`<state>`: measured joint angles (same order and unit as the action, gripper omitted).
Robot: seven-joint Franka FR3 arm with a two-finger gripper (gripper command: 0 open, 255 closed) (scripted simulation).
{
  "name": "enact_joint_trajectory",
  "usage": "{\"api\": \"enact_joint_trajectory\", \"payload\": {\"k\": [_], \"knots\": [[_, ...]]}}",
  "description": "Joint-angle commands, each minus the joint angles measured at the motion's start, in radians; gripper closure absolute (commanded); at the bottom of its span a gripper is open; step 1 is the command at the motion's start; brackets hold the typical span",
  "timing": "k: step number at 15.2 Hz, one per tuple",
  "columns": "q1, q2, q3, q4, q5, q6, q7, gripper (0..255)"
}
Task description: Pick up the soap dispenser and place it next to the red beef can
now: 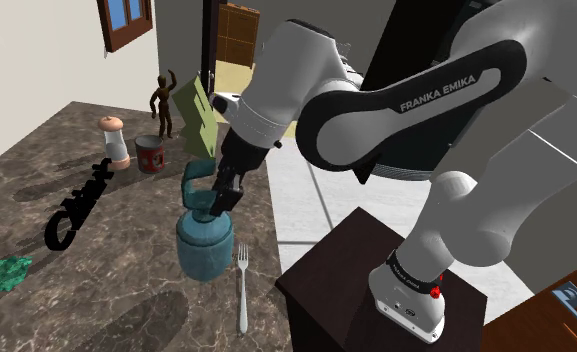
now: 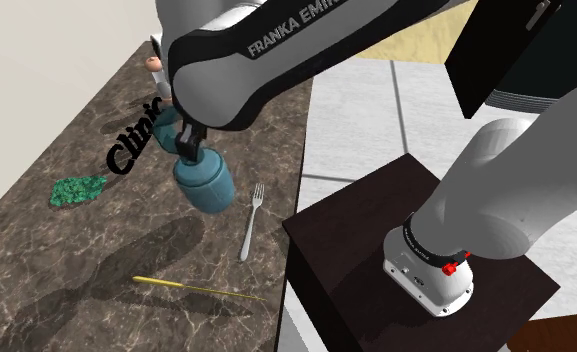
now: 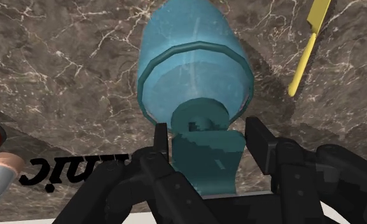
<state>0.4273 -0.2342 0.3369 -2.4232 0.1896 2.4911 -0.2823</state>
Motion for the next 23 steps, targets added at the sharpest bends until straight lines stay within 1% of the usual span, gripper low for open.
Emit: {"api": "enact_joint_trajectory", "payload": {"k": [1,12,23], "knots": [[-0.001,-0.012,-0.004,0.017,0.000,-0.029,-0.002,255],[-0.004,-0.072,-0.020,0.115,-0.002,-0.186,0.002,255],[-0.009,-0.103,-0.033,0.237,-0.010,-0.337,0.011,255]]}}
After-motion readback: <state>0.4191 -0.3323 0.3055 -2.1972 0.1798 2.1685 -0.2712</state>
